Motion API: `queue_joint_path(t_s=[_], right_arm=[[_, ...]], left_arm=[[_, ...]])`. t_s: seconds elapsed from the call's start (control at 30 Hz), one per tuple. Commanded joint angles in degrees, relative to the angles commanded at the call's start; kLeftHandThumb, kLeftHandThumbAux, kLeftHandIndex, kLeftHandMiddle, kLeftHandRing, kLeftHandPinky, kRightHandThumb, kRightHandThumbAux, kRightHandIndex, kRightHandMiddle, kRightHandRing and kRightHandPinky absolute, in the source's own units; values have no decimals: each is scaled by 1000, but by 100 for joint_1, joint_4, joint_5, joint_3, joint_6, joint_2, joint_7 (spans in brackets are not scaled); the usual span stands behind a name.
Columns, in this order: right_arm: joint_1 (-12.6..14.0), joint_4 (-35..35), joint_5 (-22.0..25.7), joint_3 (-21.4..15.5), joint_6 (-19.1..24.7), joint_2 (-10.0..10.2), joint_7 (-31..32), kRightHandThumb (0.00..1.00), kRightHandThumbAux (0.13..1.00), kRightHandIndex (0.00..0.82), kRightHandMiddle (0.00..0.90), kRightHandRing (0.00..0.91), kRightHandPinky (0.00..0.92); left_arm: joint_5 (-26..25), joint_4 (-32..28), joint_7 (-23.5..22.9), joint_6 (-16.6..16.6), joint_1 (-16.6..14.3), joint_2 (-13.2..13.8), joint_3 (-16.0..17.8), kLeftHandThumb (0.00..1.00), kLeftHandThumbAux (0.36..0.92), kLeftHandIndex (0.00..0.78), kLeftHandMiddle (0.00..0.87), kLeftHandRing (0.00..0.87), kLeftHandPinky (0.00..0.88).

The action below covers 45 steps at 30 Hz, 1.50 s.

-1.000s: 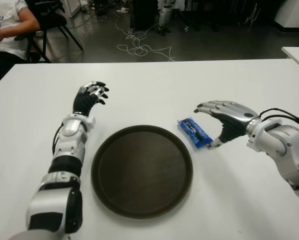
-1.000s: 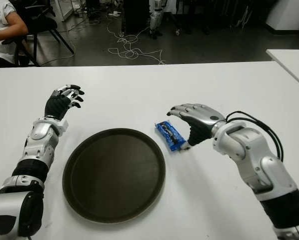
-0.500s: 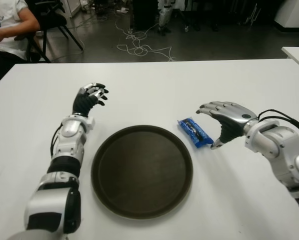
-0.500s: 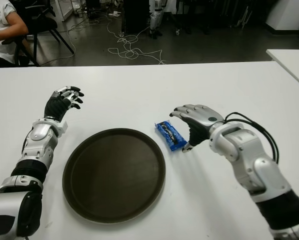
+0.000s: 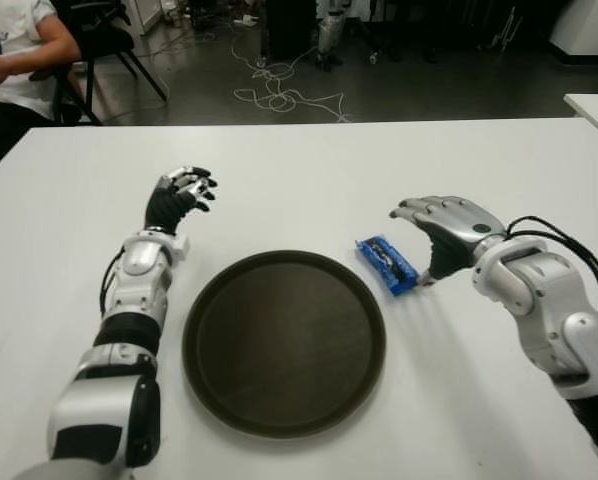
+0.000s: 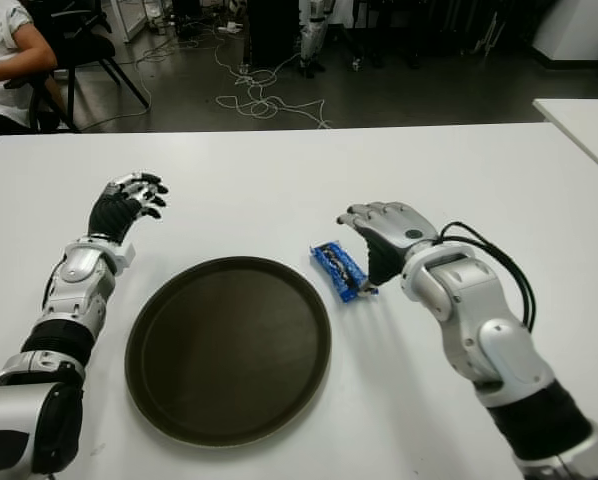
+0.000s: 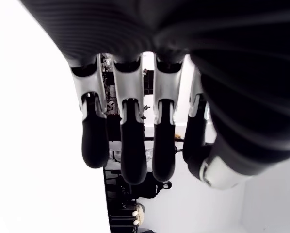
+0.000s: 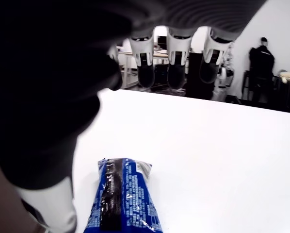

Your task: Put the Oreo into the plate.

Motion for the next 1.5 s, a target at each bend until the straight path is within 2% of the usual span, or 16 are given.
queue_joint_path(t_s=[0.1,0.27,0.37,0.47,0.6,0.9,1.03,1.1,1.17,1.27,1.5], right_arm=[[86,42,-417,-20,328,244,-525,0,785,65,110,105,89],[119,186,-860,-8,657,486,-1104,0,788,81,123,130,135],[112,277,-1170,-2,973,675,-1321,0,801,91,146,181,235],[88,339,-1278,-3,1099,760,-1368,0,803,91,163,233,306],[81,349,-1337,1,1145,790,-1364,0,802,92,173,266,340],[35,439,-1241,-52,1145,850,-1340,0,791,108,201,282,356],[7,480,-1234,-61,1159,860,-1308,0,790,120,217,307,395],[-7,496,-1235,-63,1171,861,-1282,0,782,121,219,304,387],[-34,536,-1225,-69,1179,858,-1264,0,778,121,219,299,381],[-65,582,-1216,-74,1197,864,-1243,0,776,136,226,301,374],[-120,713,-1180,-92,1226,910,-1282,0,770,150,237,298,373]], left_arm=[[23,19,-2,-23,-9,11,-26,833,673,419,468,507,558],[33,30,4,-28,-14,14,-27,834,672,420,468,507,566],[12,45,-5,-25,-20,3,-8,834,672,421,469,514,577],[7,53,1,-21,-24,-2,-2,834,672,420,469,508,560],[24,83,32,-26,-32,0,-6,833,672,420,467,503,554],[18,84,29,-32,-35,-8,-6,833,672,419,468,504,547],[34,72,57,-24,-30,-8,-15,821,685,364,490,498,550],[40,73,63,-31,-27,-7,-19,828,677,397,476,498,549],[41,83,67,-34,-30,-9,-19,822,683,371,489,496,542],[36,95,74,-27,-37,-10,-14,830,676,403,474,497,542],[32,119,48,-23,-51,3,-18,833,673,418,468,502,553]])
